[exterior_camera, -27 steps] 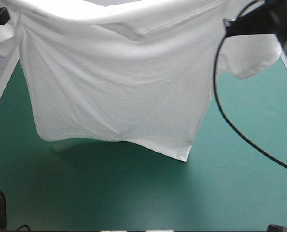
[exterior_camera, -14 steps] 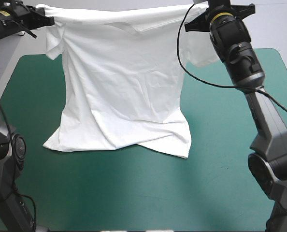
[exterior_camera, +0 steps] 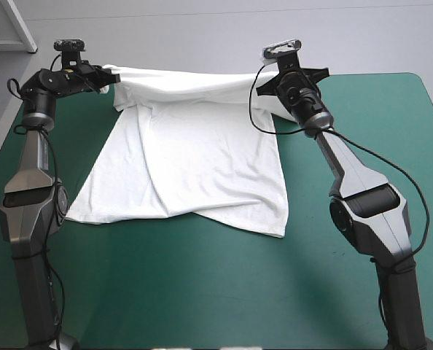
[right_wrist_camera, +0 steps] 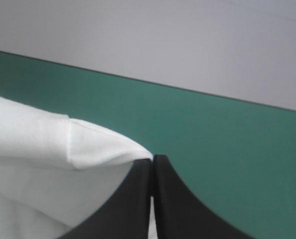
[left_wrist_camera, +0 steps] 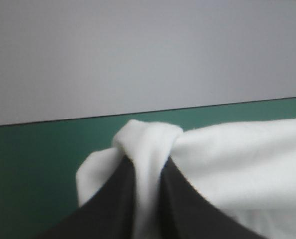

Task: Fold the cloth

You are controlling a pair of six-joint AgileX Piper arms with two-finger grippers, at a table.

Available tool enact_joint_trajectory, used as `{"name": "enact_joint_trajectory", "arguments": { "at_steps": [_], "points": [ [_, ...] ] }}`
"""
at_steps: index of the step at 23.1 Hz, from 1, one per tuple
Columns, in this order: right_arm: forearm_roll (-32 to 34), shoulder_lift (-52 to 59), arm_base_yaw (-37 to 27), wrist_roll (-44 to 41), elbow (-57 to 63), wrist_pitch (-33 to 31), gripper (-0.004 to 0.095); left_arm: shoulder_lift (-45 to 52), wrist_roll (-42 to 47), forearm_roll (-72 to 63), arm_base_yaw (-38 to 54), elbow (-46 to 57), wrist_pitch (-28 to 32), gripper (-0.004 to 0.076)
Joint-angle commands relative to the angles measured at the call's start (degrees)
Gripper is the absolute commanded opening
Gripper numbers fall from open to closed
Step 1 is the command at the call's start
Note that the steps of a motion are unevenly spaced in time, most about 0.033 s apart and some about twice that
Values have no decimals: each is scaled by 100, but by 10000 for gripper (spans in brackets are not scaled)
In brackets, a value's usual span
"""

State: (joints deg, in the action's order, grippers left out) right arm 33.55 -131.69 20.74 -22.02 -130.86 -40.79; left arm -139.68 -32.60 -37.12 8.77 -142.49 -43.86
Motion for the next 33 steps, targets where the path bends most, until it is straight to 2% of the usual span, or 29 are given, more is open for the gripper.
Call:
{"name": "enact_joint_trajectory", "arguments": {
  "at_steps": [1, 2, 4, 6, 7, 8, 9, 10, 14, 16, 17, 19, 23, 28, 33],
  "points": [
    [-363, 319, -88, 131, -177, 401, 68, 409, -36, -414, -1, -199, 418, 325],
    [-597, 310, -87, 319, -177, 411, 155, 409, -79, -499, -1, -199, 407, 430],
    [-806, 324, -90, 556, -177, 385, 404, 421, -80, -525, -1, -254, 279, 591],
    [-784, 409, -90, 543, -226, 165, 690, 464, -51, -525, -1, -381, -86, 643],
    [-784, 455, -90, 543, -253, 33, 783, 508, -10, -495, 11, -428, -307, 638],
    [-784, 654, -90, 566, -342, -384, 919, 656, 294, -324, 21, -532, -819, 615],
    [-784, 756, -90, 566, -370, -634, 935, 772, 522, -170, 21, -585, -1055, 601],
    [-818, 1062, -67, 541, -422, -1129, 917, 1017, 1023, 389, 21, -634, -1671, 566],
    [-1229, 1763, -65, 819, -437, -2293, 833, 1442, 1665, 1269, 21, -640, -3013, 501],
    [-1496, 2014, -65, 988, -437, -2904, 790, 1599, 2105, 1529, 21, -544, -3018, 480],
    [-1774, 2257, -65, 1024, -358, -3095, 738, 1777, 2254, 1440, 21, -358, -3018, 463],
    [-2327, 2633, -65, 1160, -81, -3095, 669, 2062, 2202, 1398, 21, 139, -3018, 455],
    [-2955, 3216, -55, 1160, 746, -3095, 648, 2670, 2049, 1969, 21, 1310, -3018, 455],
    [-3028, 4211, 226, 1222, 2968, -3095, 647, 4056, 1883, 2452, 21, 4357, -2881, 455],
    [-3108, 4940, 349, 1307, 4714, -2870, 647, 4858, 1855, 2645, 21, 6496, -1917, 455]
  ]
}}
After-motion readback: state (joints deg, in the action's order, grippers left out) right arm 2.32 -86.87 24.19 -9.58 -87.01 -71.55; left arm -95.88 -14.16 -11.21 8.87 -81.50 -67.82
